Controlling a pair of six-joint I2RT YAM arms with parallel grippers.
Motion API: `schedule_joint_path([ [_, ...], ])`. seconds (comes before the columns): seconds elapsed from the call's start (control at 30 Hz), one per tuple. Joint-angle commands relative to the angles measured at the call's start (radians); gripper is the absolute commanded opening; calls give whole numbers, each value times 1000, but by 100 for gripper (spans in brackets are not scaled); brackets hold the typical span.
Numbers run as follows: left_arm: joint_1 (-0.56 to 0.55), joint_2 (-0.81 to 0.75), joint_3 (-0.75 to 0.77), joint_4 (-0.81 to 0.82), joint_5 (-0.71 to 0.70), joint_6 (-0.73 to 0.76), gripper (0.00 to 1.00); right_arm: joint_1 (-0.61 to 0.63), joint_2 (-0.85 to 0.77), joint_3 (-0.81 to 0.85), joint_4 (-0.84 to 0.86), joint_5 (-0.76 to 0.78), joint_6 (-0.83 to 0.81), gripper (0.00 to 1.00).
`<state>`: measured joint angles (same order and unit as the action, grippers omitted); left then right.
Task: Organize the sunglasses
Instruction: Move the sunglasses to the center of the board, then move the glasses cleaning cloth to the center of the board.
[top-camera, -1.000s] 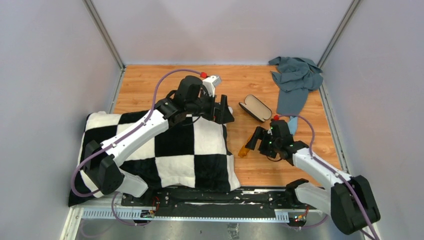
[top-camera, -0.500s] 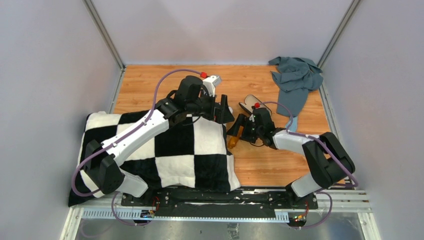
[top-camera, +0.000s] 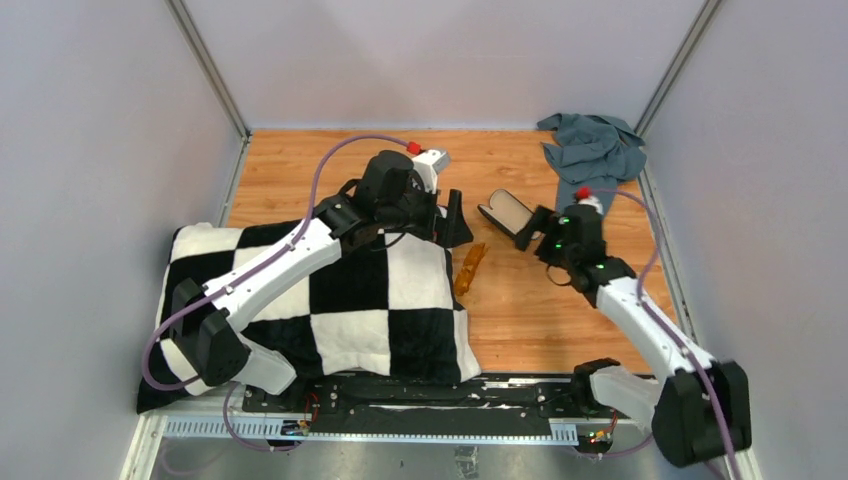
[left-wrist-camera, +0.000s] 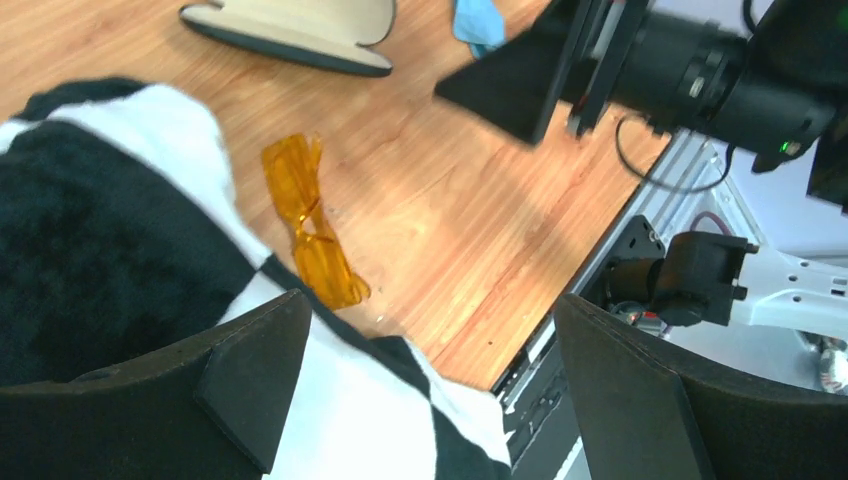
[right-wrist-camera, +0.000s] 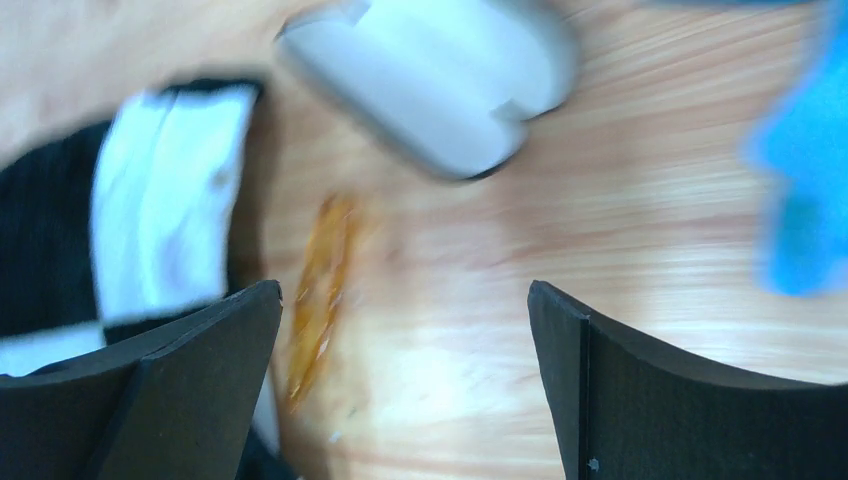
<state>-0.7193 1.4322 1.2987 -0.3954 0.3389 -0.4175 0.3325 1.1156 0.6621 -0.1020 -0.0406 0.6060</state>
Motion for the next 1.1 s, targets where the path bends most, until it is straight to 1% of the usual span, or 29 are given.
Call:
schedule_joint_path([
  [0.0,-104,58,89,-8,-89,59,100,-248,-142,-79,-152,188,-43,100],
  [0.07,-144,90,96,10,-92,61,100,-335,-135,-90,-140,170,-62,96],
  [0.13,-174,116,99,21,-92,58,100,-397,-63,-68,-141,133,-80,88],
  [0.17,-187,125,100,23,-92,57,100,-409,-23,-50,-141,142,-94,84],
  [0.2,-198,129,98,26,-91,55,100,-414,12,-36,-142,170,-108,78],
  [0.23,-208,131,93,32,-91,51,100,-417,46,-19,-142,196,-121,69],
  [0.27,-218,135,88,37,-88,46,100,-417,77,2,-142,214,-154,63],
  [0.3,-228,137,83,41,-85,42,100,-417,104,29,-150,228,-180,60],
  [0.43,-249,149,63,59,-65,21,100,-420,237,115,-146,298,-233,54],
  [0.5,-253,159,62,61,-59,16,100,-425,288,143,-116,290,-237,52],
  [0.63,-253,161,64,55,-59,16,100,-436,394,183,-78,255,-228,43],
  [0.73,-254,161,61,52,-61,16,100,-449,457,203,-75,216,-225,42],
  [0.8,-253,160,54,52,-63,13,100,-454,461,203,-75,196,-225,40],
  [0.83,-254,160,51,53,-63,11,100,-454,456,201,-74,192,-225,37],
  [0.93,-254,162,47,55,-63,9,100,-455,417,187,-81,174,-231,14],
  [0.97,-254,163,46,56,-63,11,100,-455,399,180,-86,168,-231,3],
  [1.0,-253,166,49,57,-63,12,100,-455,378,173,-96,160,-230,0],
  [1.07,-254,174,57,52,-67,17,100,-454,326,152,-111,121,-222,0],
])
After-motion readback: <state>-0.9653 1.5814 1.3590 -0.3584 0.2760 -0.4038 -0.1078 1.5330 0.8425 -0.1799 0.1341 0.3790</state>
